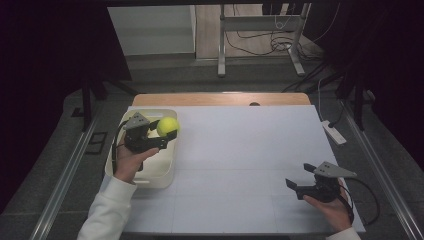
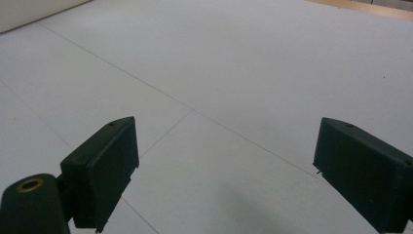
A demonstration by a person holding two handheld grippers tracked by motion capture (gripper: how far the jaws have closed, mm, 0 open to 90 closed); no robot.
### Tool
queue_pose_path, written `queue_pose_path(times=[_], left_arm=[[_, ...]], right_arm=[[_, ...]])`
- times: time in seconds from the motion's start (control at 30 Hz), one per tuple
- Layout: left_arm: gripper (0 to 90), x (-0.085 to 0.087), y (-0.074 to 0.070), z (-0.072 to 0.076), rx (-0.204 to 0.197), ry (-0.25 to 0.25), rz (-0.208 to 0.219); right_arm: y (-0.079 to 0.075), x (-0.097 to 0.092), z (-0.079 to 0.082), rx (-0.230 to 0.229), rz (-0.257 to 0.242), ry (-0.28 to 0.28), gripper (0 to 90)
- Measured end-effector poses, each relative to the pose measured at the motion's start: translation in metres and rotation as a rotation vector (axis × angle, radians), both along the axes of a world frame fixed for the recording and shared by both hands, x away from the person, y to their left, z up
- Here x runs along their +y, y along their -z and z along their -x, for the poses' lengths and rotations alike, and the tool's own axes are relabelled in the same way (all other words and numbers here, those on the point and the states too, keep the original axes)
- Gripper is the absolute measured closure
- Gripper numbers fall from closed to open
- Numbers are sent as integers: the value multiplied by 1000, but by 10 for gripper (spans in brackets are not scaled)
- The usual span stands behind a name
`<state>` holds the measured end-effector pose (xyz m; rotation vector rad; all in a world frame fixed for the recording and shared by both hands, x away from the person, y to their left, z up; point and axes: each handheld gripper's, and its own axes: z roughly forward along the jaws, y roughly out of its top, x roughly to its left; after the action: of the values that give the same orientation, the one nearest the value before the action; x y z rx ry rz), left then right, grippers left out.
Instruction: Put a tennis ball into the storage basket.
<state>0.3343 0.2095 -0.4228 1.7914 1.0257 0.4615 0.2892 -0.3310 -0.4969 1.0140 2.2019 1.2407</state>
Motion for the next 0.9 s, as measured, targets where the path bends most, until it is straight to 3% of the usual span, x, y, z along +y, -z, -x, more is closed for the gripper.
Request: queue_pose_path(times=[0.9], left_arm=[[270,33,4,5,13,-86,4]], right_arm=[[-1,0,1,-5,-1,-1,92]])
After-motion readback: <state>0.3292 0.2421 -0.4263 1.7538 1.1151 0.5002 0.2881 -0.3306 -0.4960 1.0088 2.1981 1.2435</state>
